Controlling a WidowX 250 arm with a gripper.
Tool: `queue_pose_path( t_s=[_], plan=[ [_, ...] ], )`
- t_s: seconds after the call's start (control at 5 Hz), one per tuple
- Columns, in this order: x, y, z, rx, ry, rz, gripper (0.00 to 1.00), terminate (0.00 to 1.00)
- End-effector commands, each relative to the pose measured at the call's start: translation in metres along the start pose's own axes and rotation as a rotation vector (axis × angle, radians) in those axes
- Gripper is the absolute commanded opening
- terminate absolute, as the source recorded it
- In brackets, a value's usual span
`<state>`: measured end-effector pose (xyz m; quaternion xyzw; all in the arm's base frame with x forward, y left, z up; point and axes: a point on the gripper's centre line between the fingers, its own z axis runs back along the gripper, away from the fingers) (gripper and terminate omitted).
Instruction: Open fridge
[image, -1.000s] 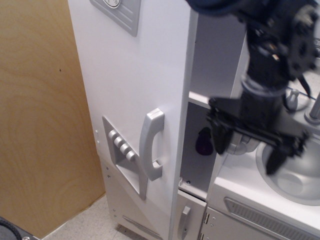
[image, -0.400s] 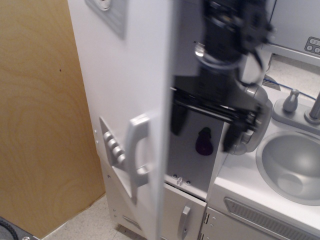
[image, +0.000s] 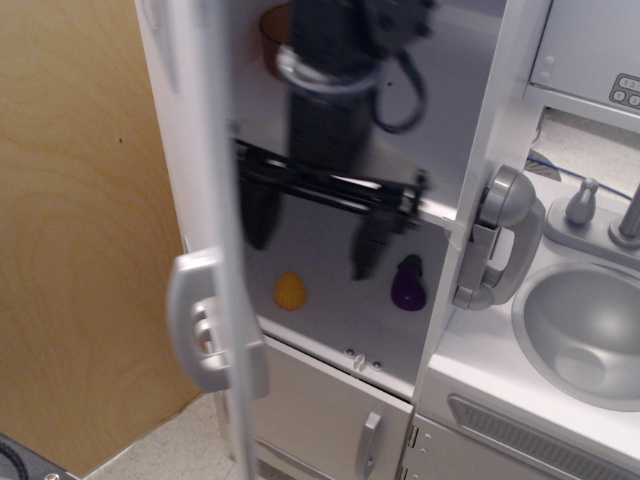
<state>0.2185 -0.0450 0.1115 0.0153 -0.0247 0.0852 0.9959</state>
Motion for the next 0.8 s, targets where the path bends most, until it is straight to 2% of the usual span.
queue_pose_path(
  t_s=[0.0, 0.2, 0.4, 0.6],
  plan=[
    [-0.004, 0.074, 0.014, 0.121, 0.017, 0.121, 1.00, 0.00],
    [-0.001, 0.104, 0.015, 0.143, 0.077, 0.141, 1.00, 0.00],
    [0.001, 0.137, 0.007, 0.164, -0.006, 0.138, 1.00, 0.00],
    [0.010, 0.170, 0.007, 0.173, -0.070, 0.137, 1.00, 1.00]
  ],
)
